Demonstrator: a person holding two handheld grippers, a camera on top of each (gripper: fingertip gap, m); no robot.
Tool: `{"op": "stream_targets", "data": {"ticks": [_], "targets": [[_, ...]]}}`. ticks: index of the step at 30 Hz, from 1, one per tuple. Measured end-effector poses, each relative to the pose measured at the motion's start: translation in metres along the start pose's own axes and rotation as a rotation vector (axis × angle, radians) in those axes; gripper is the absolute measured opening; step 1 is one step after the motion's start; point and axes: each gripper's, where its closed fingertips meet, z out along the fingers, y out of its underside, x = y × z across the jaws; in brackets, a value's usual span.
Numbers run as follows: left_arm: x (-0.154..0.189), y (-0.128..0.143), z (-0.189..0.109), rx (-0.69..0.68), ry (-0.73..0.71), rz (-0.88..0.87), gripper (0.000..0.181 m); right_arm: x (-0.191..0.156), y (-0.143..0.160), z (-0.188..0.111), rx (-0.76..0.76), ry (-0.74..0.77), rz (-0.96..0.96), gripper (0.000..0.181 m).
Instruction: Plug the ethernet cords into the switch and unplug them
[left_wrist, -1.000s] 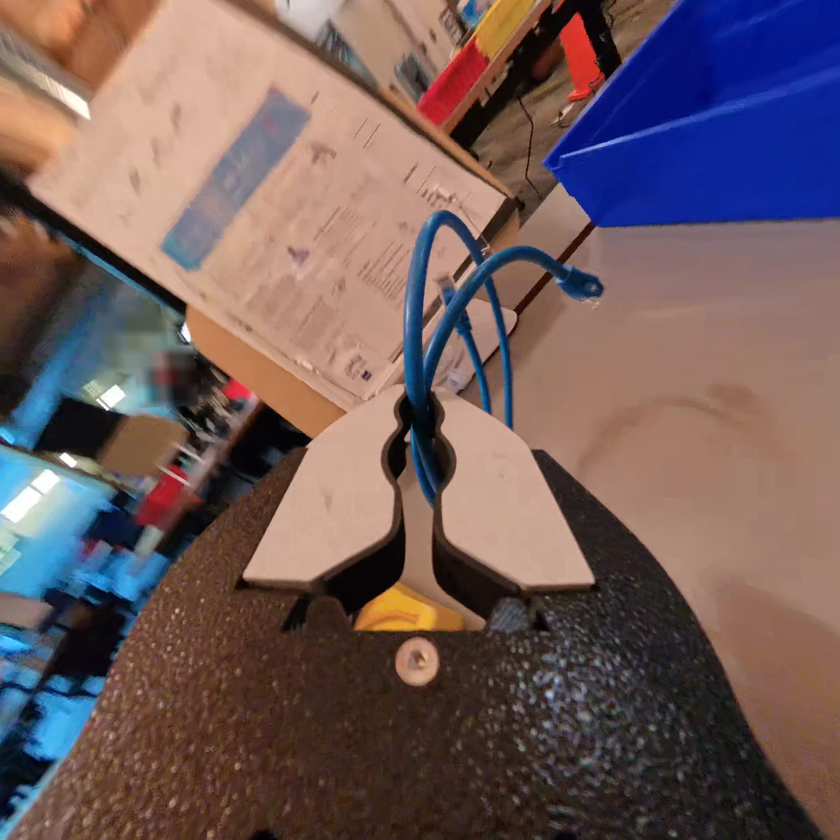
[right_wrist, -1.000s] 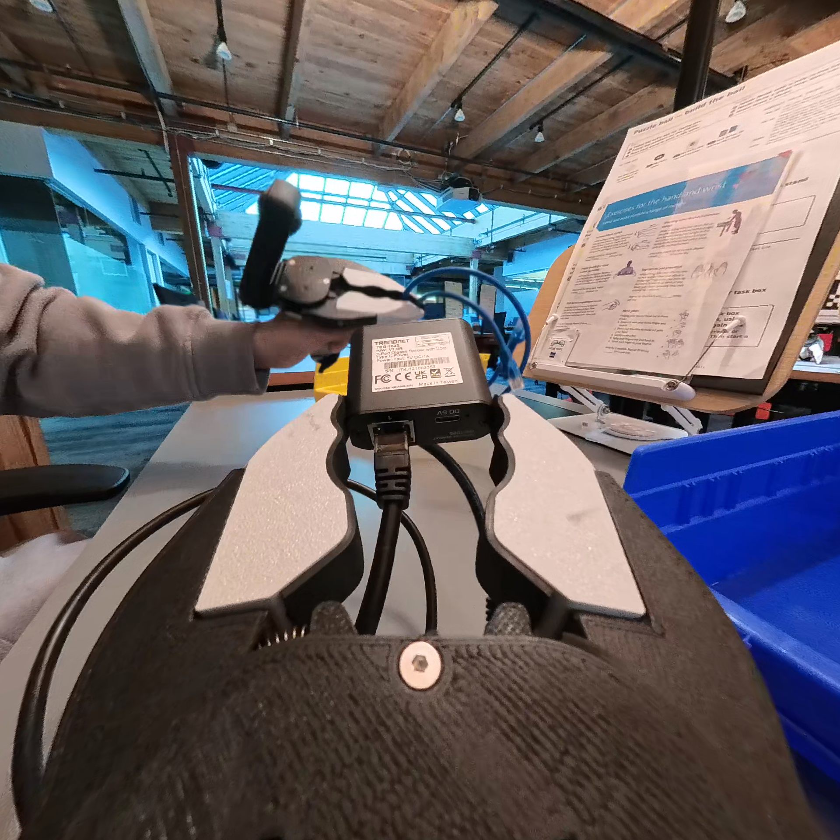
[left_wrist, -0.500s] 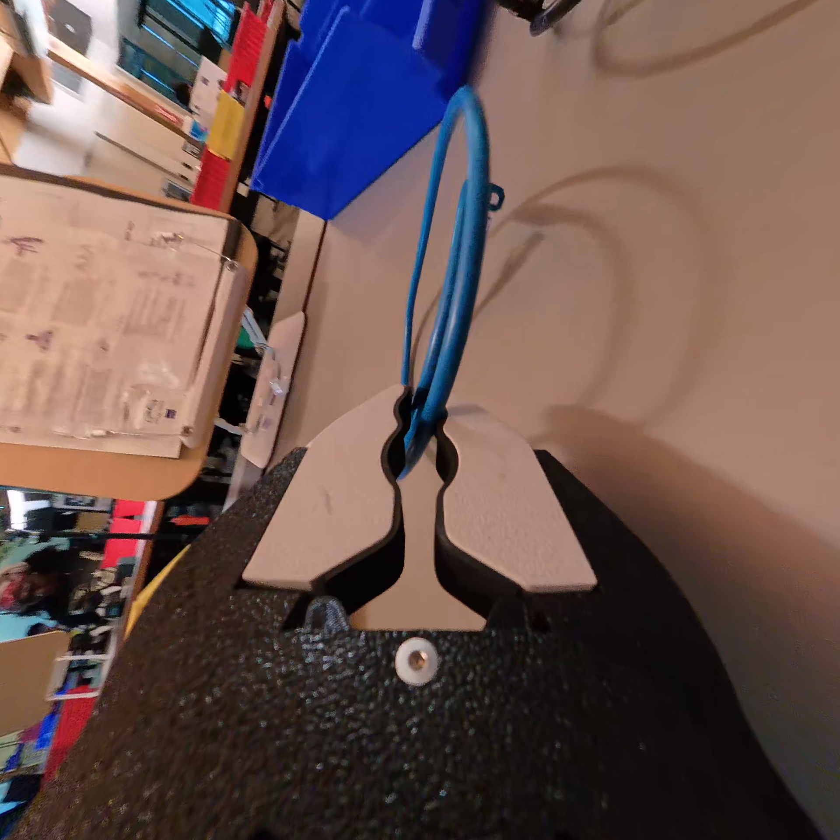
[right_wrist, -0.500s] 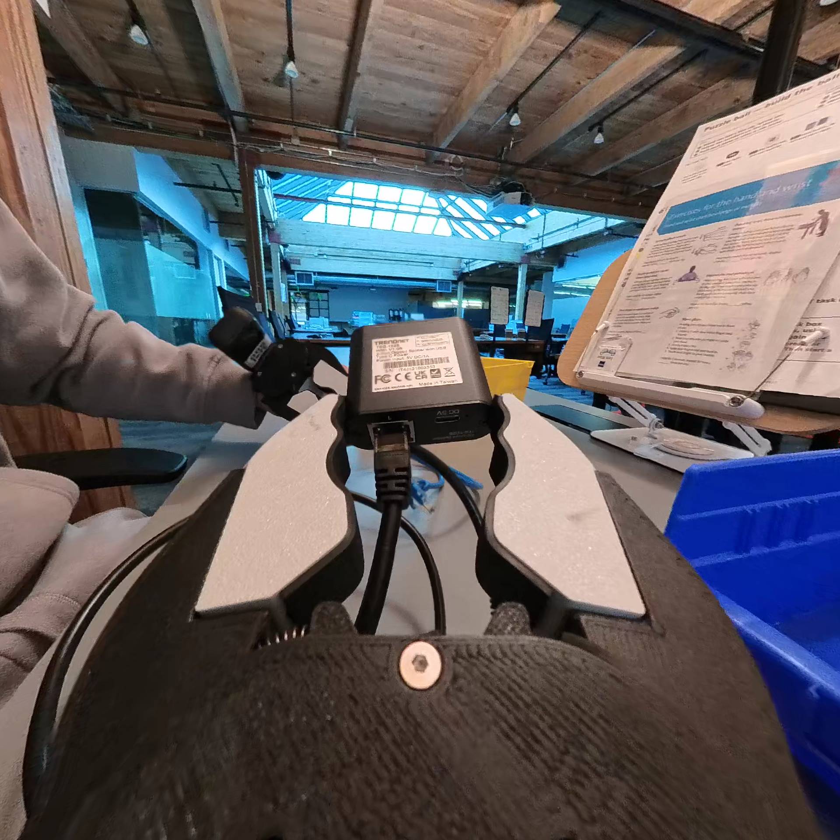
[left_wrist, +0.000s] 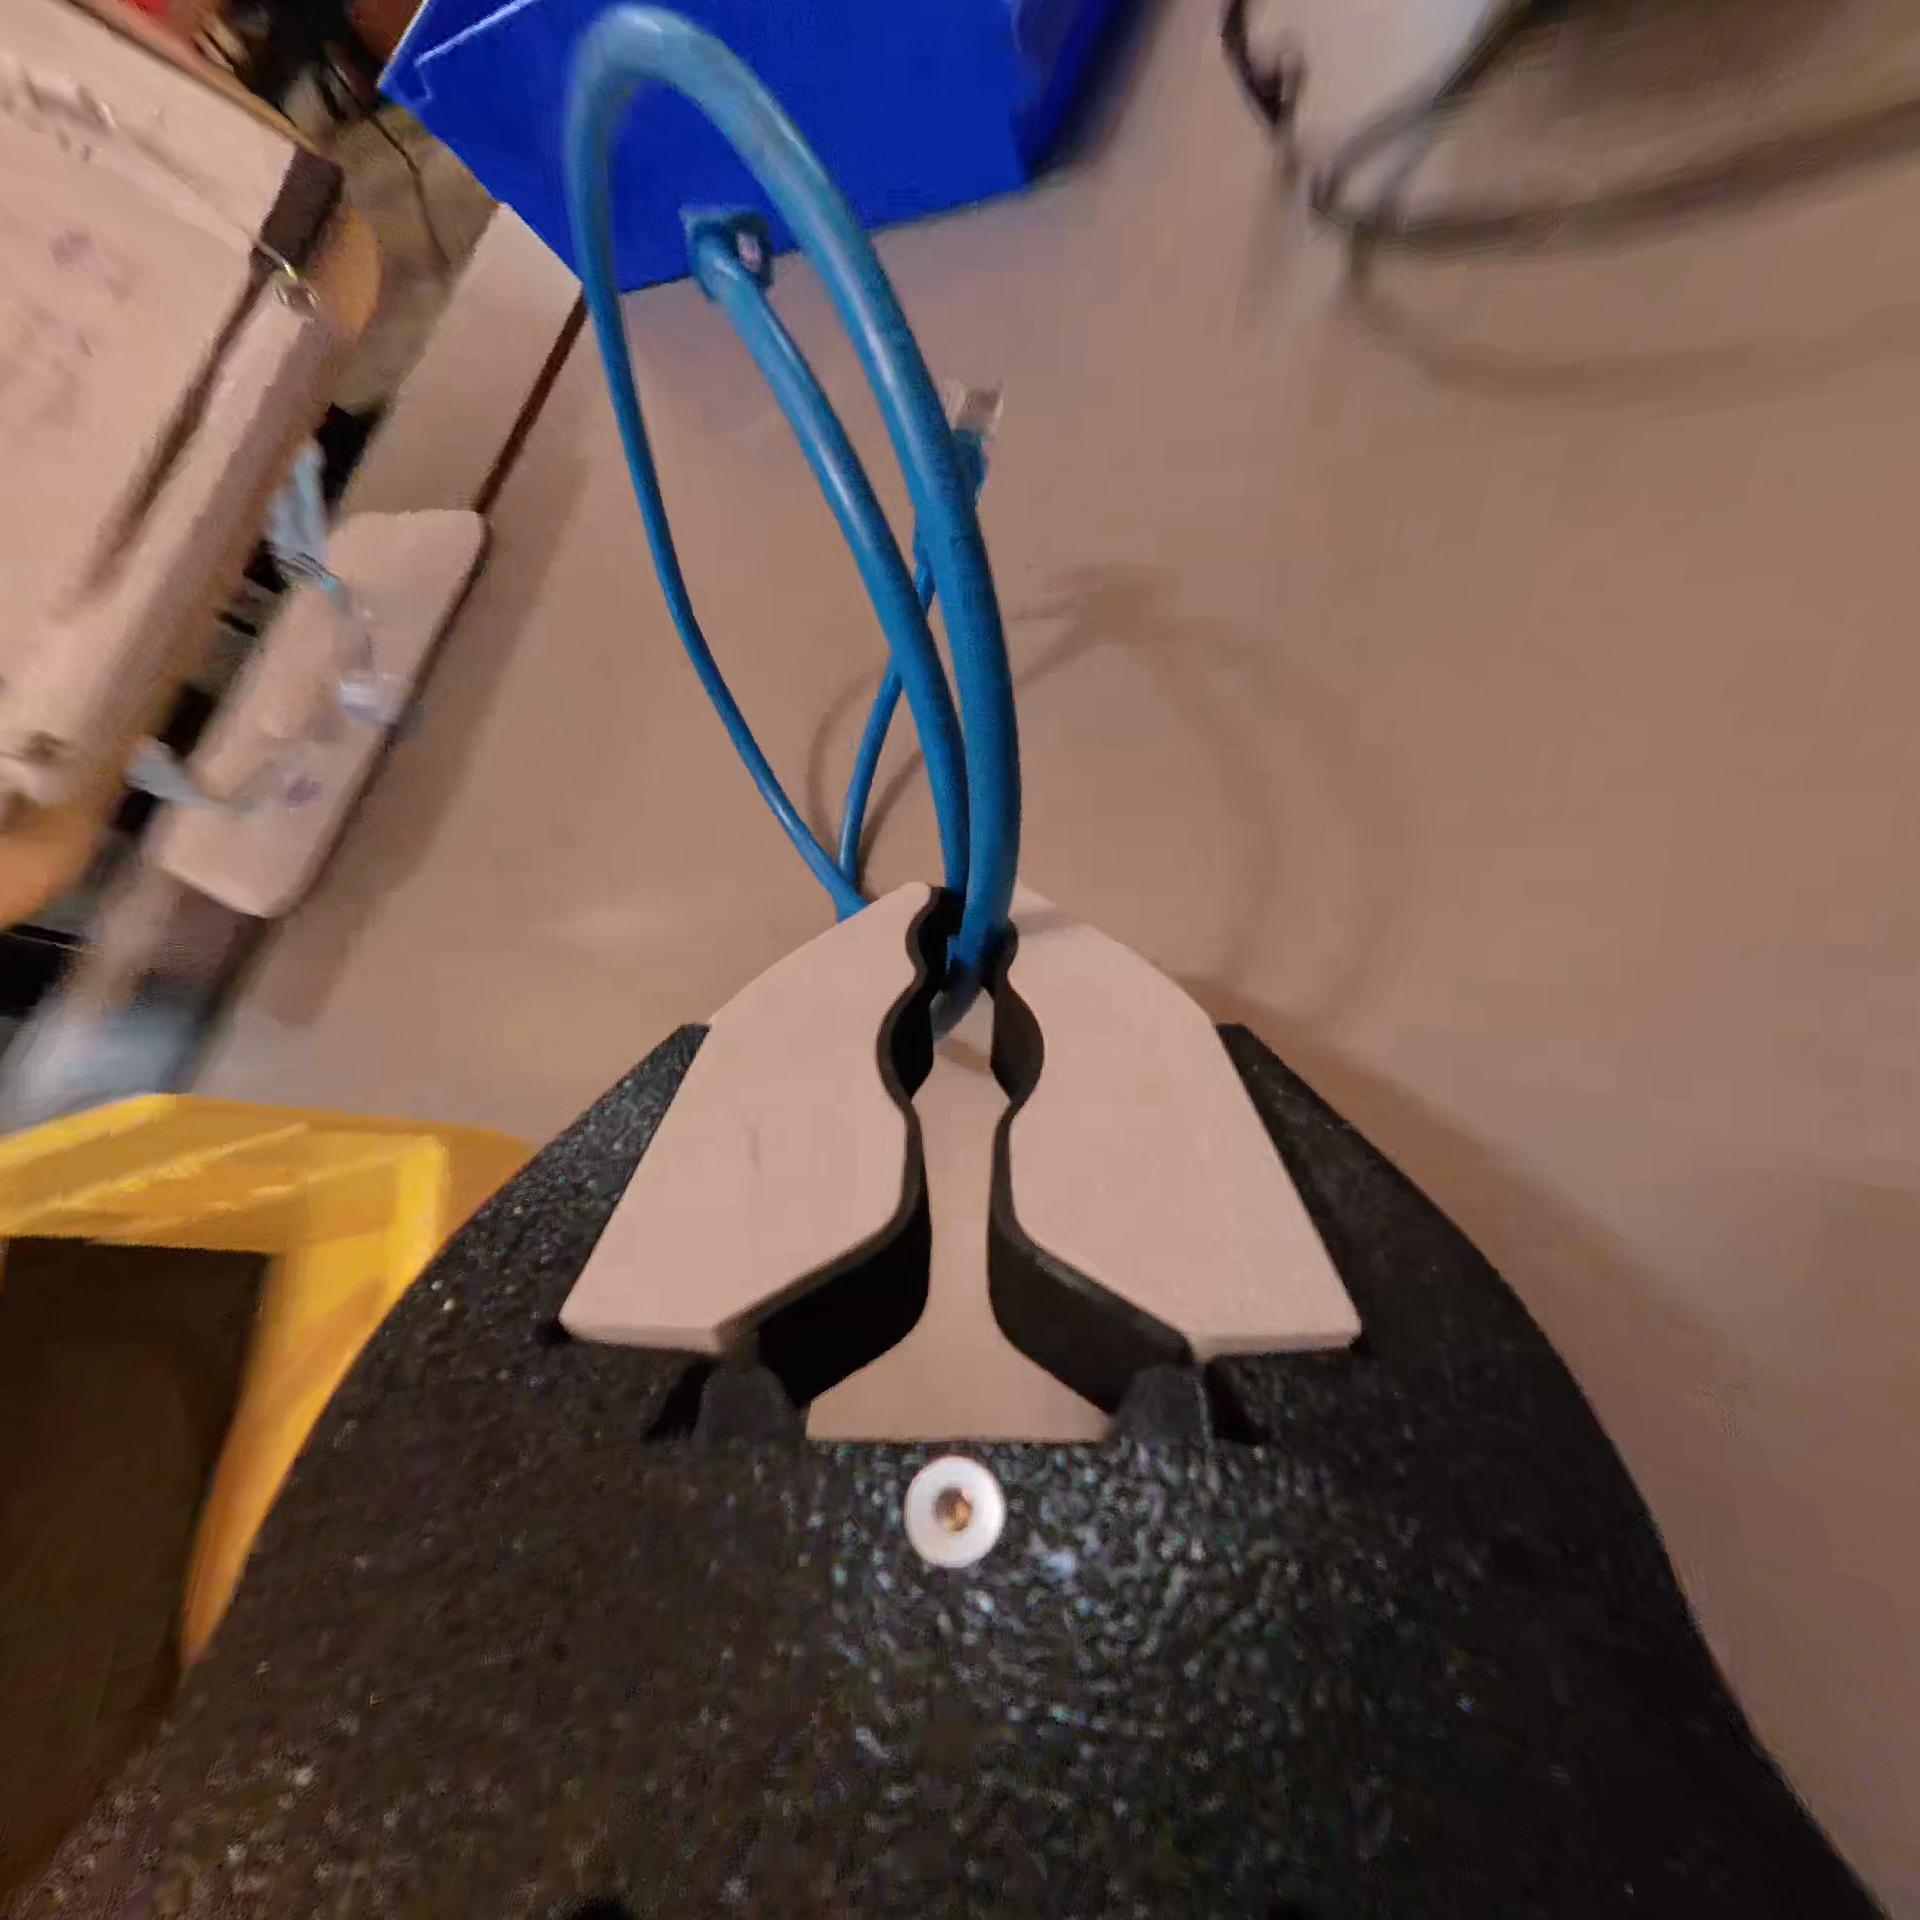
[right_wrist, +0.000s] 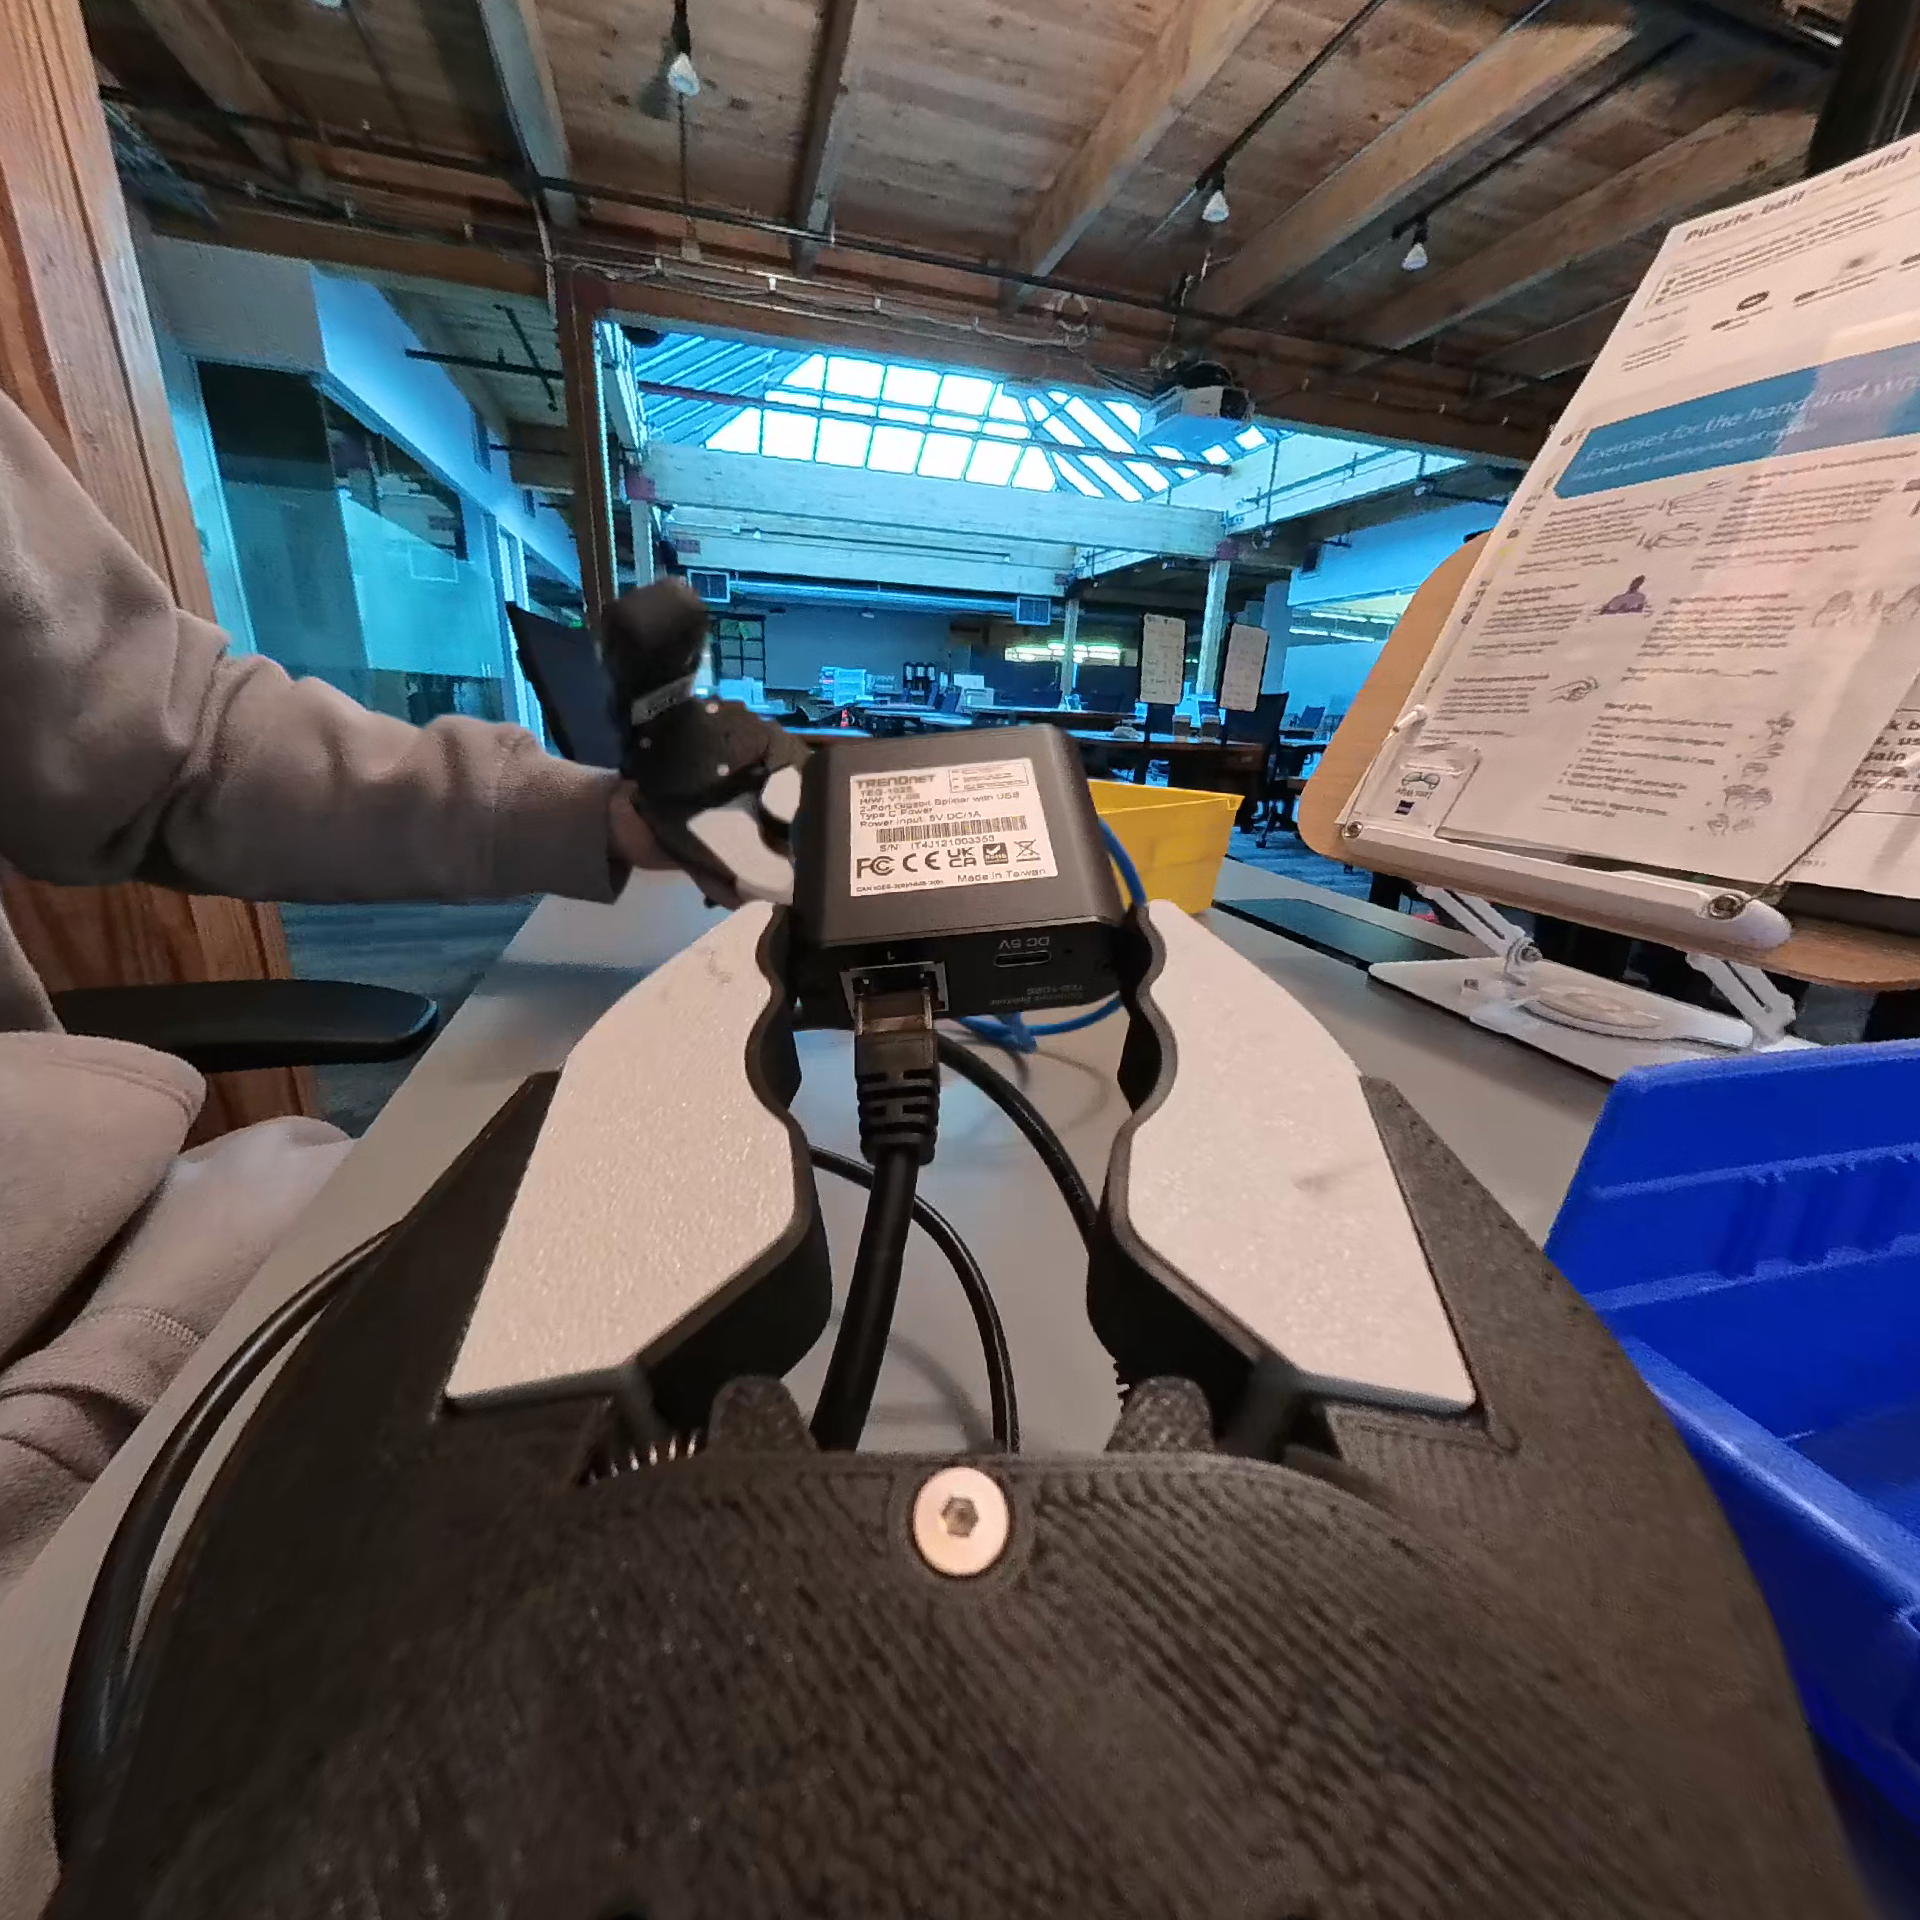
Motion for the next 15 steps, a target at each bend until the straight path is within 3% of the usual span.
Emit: {"op": "stream_targets", "data": {"ticks": [2,5,7,9,12,15], "targets": [[0.004,-0.031,-0.011,0.095,0.168,-0.251,0.005,0.001,-0.002,-0.001,0.012,0.003,0.007,0.061],[0.010,-0.079,-0.036,0.235,0.578,-0.763,0.005,0.002,-0.003,-0.002,0.023,0.004,0.013,0.061],[0.018,-0.081,-0.041,0.198,0.813,-1.029,0.005,0.002,-0.004,-0.003,0.030,0.002,0.018,0.061],[0.025,-0.076,-0.035,0.189,0.950,-1.201,0.005,0.003,-0.004,-0.004,0.035,0.004,0.020,0.061],[0.024,-0.054,-0.015,0.143,0.905,-1.269,0.005,0.002,-0.003,-0.003,0.028,0.003,0.016,0.061],[0.003,-0.002,0.012,-0.059,0.548,-1.054,0.007,0.001,-0.002,-0.002,0.020,-0.001,0.010,0.061]]}}
